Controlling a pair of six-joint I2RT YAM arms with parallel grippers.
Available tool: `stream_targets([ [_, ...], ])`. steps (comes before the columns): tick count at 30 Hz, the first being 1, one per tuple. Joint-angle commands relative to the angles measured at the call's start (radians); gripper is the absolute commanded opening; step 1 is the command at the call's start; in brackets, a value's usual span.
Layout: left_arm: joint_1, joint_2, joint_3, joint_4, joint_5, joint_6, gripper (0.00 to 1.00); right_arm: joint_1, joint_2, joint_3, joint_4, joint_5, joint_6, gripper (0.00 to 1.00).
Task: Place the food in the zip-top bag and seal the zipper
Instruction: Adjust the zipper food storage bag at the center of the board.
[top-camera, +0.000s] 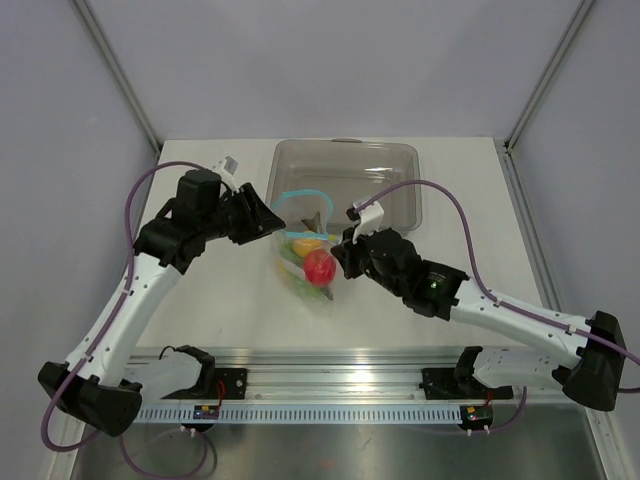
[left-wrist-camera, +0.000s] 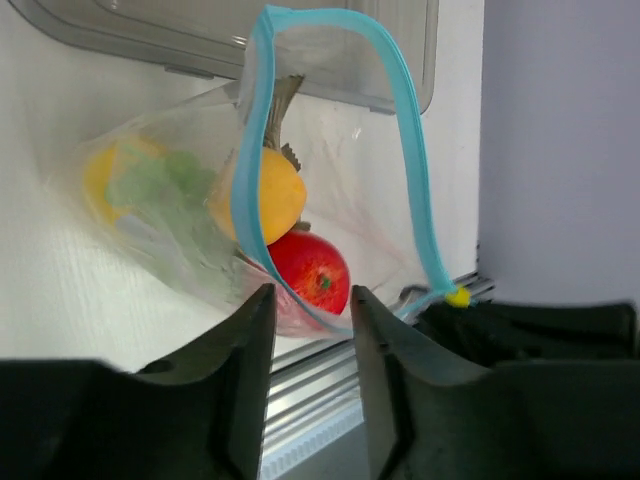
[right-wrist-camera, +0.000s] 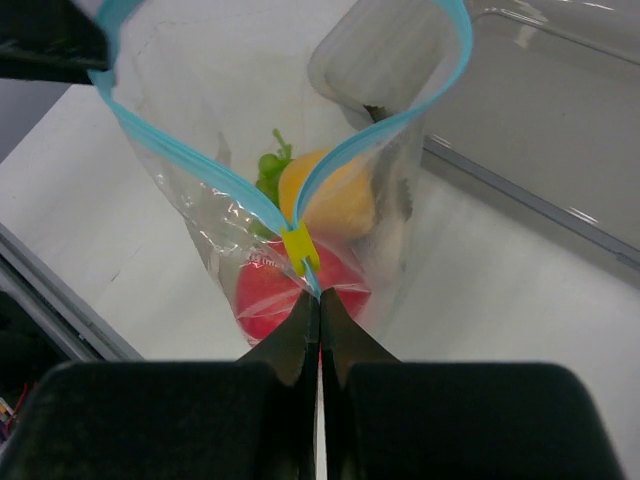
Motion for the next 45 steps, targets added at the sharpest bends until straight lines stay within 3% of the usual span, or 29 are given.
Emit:
stream_targets([
  [1,-0.008,-0.089,-0.025,0.084,0.04,0.116,0.5,-0.097,-0.02,0.014,0.003,-0.174,-0.067,0.0],
  [3,-0.008,-0.127,-0.005,0.083,0.011,0.173,0.71,-0.132,-0.015,0.023,-0.014,-0.253,-0.107,0.0],
  [6,-0.008,-0.129,0.044,0.039,-0.014,0.325,0.79,-0.163,0.002,0.058,-0.069,-0.314,-0.159,0.0],
  [9,-0.008,-0.118,0.087,0.046,0.041,0.416,0.78,-0.192,0.0,0.092,-0.106,-0.408,-0.214,0.0],
  [13,-0.011,-0.144,0.041,0.231,0.122,0.491,0.67,-0.252,-0.003,0.124,-0.152,-0.48,-0.28,0.0],
  [17,-0.014,-0.143,-0.015,0.376,0.204,0.588,0.66,-0.26,-0.069,0.043,-0.041,-0.483,-0.39,0.0],
  [20,-0.052,-0.106,0.007,0.351,0.26,0.69,0.67,-0.272,-0.121,-0.023,0.029,-0.482,-0.389,0.0],
  [24,-0.142,-0.063,0.021,0.281,0.19,0.813,0.69,-0.29,-0.13,-0.026,0.006,-0.511,-0.391,0.0],
  [25,-0.161,-0.055,0.018,0.276,0.093,0.812,0.69,-0.292,-0.127,-0.023,-0.006,-0.517,-0.391,0.0],
  [29,-0.161,-0.025,-0.011,0.304,-0.216,0.729,0.65,-0.293,-0.1,-0.012,-0.013,-0.525,-0.381,0.0],
  [35,-0.161,0.011,-0.005,0.278,-0.368,0.637,0.65,-0.293,-0.077,-0.012,0.004,-0.522,-0.368,0.0],
  [39,-0.161,0.04,-0.005,0.275,-0.362,0.634,0.65,-0.293,-0.07,-0.009,0.003,-0.535,-0.369,0.0],
  [45,-0.161,0.055,-0.048,0.434,-0.145,0.802,0.66,-0.293,-0.057,-0.003,-0.008,-0.577,-0.363,0.0],
])
